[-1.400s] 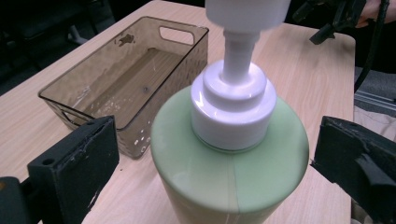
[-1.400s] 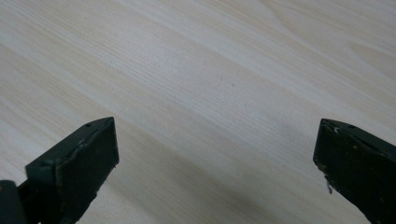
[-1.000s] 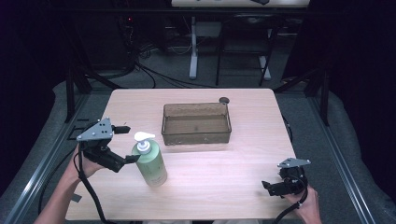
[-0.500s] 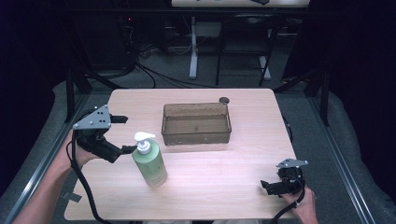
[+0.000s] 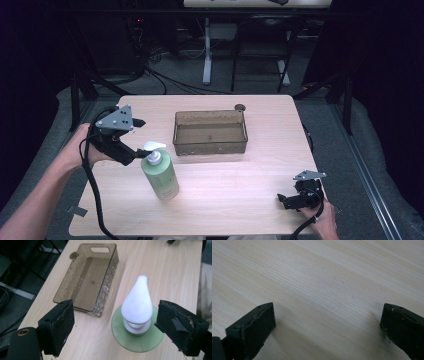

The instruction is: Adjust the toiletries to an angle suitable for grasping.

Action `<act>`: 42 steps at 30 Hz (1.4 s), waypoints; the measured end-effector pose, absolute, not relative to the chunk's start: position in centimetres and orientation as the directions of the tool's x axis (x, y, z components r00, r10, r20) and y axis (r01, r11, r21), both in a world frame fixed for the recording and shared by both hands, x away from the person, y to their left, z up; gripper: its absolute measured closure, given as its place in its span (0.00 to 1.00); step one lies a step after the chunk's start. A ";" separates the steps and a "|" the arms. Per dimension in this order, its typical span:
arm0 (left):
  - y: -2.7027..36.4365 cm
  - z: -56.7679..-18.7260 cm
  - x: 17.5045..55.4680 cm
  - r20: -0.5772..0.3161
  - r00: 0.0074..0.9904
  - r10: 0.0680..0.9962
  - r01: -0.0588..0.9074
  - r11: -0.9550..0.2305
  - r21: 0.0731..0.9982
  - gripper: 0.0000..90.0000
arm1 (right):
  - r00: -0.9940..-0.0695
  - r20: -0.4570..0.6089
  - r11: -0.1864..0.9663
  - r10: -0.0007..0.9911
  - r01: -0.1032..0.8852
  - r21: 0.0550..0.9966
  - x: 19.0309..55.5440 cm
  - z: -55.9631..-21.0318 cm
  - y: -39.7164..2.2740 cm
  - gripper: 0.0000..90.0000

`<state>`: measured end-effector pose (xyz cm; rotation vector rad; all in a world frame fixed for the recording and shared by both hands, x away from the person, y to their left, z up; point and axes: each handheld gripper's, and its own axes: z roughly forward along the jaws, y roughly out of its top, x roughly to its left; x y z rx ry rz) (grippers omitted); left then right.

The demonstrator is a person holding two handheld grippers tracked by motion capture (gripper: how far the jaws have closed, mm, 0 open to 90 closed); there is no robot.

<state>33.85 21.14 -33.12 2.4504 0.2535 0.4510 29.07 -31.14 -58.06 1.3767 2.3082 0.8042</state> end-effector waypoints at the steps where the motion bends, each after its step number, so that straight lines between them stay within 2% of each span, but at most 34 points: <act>1: 20.9 -33.0 33.8 0.277 0.921 0.275 0.058 -0.798 0.600 0.16 | -0.478 0.003 0.373 0.878 0.688 0.622 29.1 -58.1 -31.2 0.00; 6: 19.4 -32.6 33.8 0.292 0.930 0.222 0.046 -0.859 0.510 0.18 | -0.481 0.001 0.374 0.877 0.685 0.625 29.1 -58.1 -31.4 0.00; 10: 18.3 -32.3 33.8 0.280 0.945 0.170 0.030 -0.896 0.444 0.23 | -0.482 0.003 0.371 0.876 0.679 0.633 29.0 -58.2 -31.5 0.00; 13: 17.6 -31.9 33.8 0.265 0.955 0.136 0.018 -0.915 0.403 0.36 | -0.470 -0.001 0.364 0.883 0.682 0.634 29.0 -58.2 -31.6 0.00; 22: 16.2 -31.6 34.2 0.218 0.973 0.081 0.021 -0.964 0.265 0.53 | -0.458 -0.001 0.357 0.889 0.692 0.628 29.0 -58.1 -31.6 0.00; 29: 15.7 -31.8 34.7 0.180 0.981 0.079 0.038 -0.975 0.221 0.64 | -0.459 0.000 0.358 0.889 0.693 0.625 29.0 -58.1 -31.6 0.00; 36: 15.4 -31.9 35.0 0.178 0.980 0.086 0.050 -0.980 0.195 0.69 | -0.457 0.001 0.355 0.890 0.693 0.628 29.0 -58.1 -31.7 0.00; 42: 15.3 -32.0 35.1 0.167 0.980 0.104 0.073 -0.980 0.185 0.69 | -0.452 -0.001 0.351 0.892 0.692 0.631 29.0 -58.2 -31.7 0.00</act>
